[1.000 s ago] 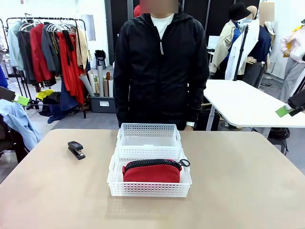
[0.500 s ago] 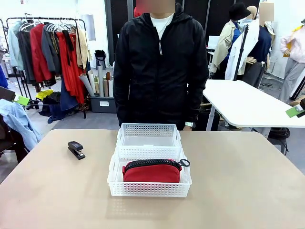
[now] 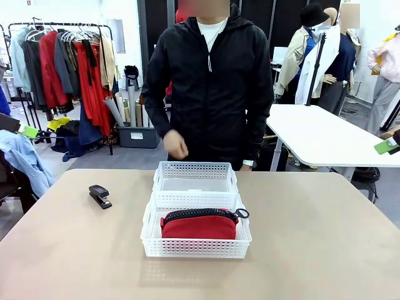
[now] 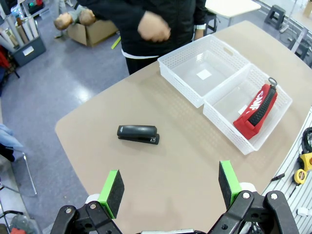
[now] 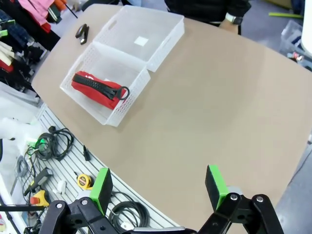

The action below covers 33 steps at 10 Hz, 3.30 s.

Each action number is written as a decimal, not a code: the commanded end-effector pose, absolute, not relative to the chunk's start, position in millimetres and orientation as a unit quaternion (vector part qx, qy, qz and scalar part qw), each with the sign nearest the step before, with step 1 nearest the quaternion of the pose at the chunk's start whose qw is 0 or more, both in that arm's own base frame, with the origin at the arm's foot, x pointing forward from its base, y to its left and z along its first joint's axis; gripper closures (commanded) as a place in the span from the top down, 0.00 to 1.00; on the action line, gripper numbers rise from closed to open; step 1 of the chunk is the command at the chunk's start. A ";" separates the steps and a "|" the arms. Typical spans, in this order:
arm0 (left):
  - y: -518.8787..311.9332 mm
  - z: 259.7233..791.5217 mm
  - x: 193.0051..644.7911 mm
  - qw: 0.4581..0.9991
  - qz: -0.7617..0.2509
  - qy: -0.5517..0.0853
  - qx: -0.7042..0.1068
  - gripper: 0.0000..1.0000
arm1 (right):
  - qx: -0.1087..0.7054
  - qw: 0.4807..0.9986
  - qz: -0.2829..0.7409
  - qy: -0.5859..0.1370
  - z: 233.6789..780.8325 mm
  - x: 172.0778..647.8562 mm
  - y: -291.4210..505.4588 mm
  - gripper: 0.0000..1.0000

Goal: Distribute items into two baskets.
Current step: Pick up the Stapler that the person points to.

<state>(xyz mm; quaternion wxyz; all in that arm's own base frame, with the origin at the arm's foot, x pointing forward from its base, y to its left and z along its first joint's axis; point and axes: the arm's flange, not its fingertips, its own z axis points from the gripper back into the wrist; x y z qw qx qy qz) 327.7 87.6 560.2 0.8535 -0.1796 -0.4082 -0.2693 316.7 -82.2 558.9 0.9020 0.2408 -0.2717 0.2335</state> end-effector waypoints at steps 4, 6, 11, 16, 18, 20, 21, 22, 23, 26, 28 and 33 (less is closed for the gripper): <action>87.5 559.3 328.2 0.850 -0.274 -0.411 -0.186 1.00 | 0.238 0.903 0.233 -0.271 561.2 317.3 -82.1 1.00; 87.5 559.3 328.2 0.850 -0.274 -0.411 -0.186 1.00 | 0.238 0.903 0.233 -0.271 561.2 317.3 -82.1 1.00; 87.5 559.3 328.2 0.850 -0.274 -0.411 -0.186 1.00 | 0.238 0.903 0.233 -0.271 561.2 317.3 -82.1 1.00; 87.5 559.3 328.2 0.850 -0.274 -0.411 -0.186 1.00 | 0.238 0.903 0.233 -0.271 561.2 317.3 -82.1 1.00; 83.7 564.2 338.1 0.865 -0.242 -0.394 -0.195 1.00 | 0.238 0.903 0.233 -0.271 561.2 317.3 -82.1 1.00; 73.2 571.8 357.9 0.889 -0.203 -0.354 -0.209 1.00 | 0.238 0.903 0.233 -0.271 561.2 317.3 -82.1 1.00; 68.7 573.0 370.2 0.903 -0.178 -0.332 -0.206 1.00 | 0.238 0.903 0.233 -0.271 561.2 317.3 -82.1 1.00; 63.2 573.5 384.6 0.913 -0.165 -0.316 -0.200 1.00 | 0.238 0.903 0.233 -0.271 561.2 317.3 -82.1 1.00; 57.5 573.9 398.1 0.923 -0.144 -0.301 -0.189 1.00 | 0.238 0.903 0.233 -0.271 561.2 317.3 -82.1 1.00; 38.5 567.6 448.4 0.954 -0.064 -0.236 -0.173 1.00 | 0.238 0.903 0.233 -0.271 561.2 317.3 -82.1 1.00; 29.1 561.4 480.0 0.965 -0.011 -0.206 -0.161 1.00 | 0.238 0.903 0.233 -0.271 561.2 317.3 -82.1 1.00; 9.7 535.1 562.1 0.970 0.131 -0.135 -0.154 1.00 | 0.238 0.903 0.233 -0.271 561.2 317.3 -82.1 1.00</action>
